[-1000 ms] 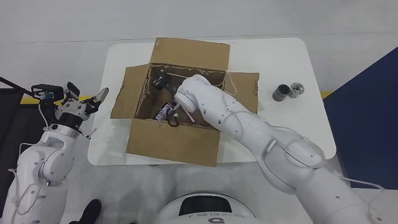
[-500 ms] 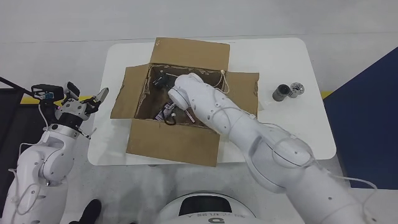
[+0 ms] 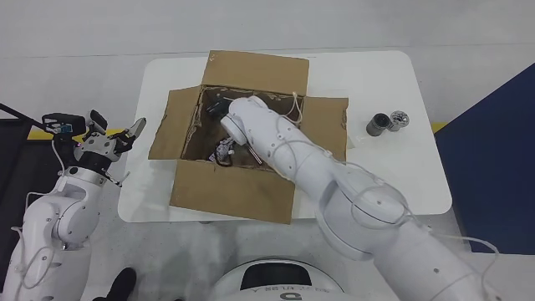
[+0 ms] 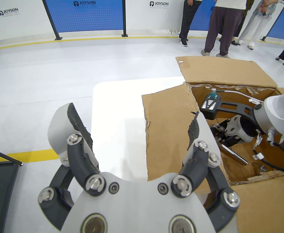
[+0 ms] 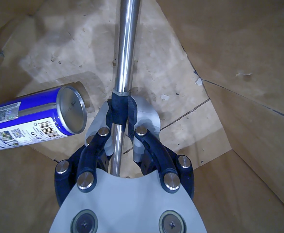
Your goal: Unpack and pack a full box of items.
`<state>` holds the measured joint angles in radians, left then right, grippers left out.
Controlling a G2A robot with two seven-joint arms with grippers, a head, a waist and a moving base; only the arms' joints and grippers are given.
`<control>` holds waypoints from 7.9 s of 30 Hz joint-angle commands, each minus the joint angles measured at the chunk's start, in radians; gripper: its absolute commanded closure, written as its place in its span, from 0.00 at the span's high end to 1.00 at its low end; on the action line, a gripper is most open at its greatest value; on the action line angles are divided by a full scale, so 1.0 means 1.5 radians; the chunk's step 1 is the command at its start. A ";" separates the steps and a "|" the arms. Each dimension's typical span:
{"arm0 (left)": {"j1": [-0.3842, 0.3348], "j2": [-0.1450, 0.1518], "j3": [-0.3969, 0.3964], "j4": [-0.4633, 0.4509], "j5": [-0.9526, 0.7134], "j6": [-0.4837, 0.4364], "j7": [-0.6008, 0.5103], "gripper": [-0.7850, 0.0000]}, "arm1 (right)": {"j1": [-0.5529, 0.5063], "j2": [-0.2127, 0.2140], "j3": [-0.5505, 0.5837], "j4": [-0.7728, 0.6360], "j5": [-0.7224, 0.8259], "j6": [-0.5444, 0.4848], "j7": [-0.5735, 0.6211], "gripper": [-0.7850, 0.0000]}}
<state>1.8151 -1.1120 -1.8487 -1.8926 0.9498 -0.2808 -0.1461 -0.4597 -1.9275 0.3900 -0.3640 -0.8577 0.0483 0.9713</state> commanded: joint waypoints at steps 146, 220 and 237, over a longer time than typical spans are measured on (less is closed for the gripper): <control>0.000 0.000 0.000 0.000 0.000 0.000 0.000 1.00 | -0.773 0.444 1.012 -0.799 0.306 0.056 -0.159 0.00; 0.000 0.000 0.000 0.000 0.000 0.000 0.000 1.00 | -0.941 0.457 0.960 -1.023 0.358 -0.359 -0.439 1.00; -0.026 0.007 -0.005 -0.083 0.133 -0.005 -0.056 1.00 | -0.931 0.457 0.895 -1.060 0.259 -0.496 -0.456 1.00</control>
<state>1.7878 -1.1061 -1.8637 -1.9993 1.1434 -0.2383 -0.1205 -1.8556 -1.2421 1.7332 -1.9540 -0.4686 -0.6949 0.2871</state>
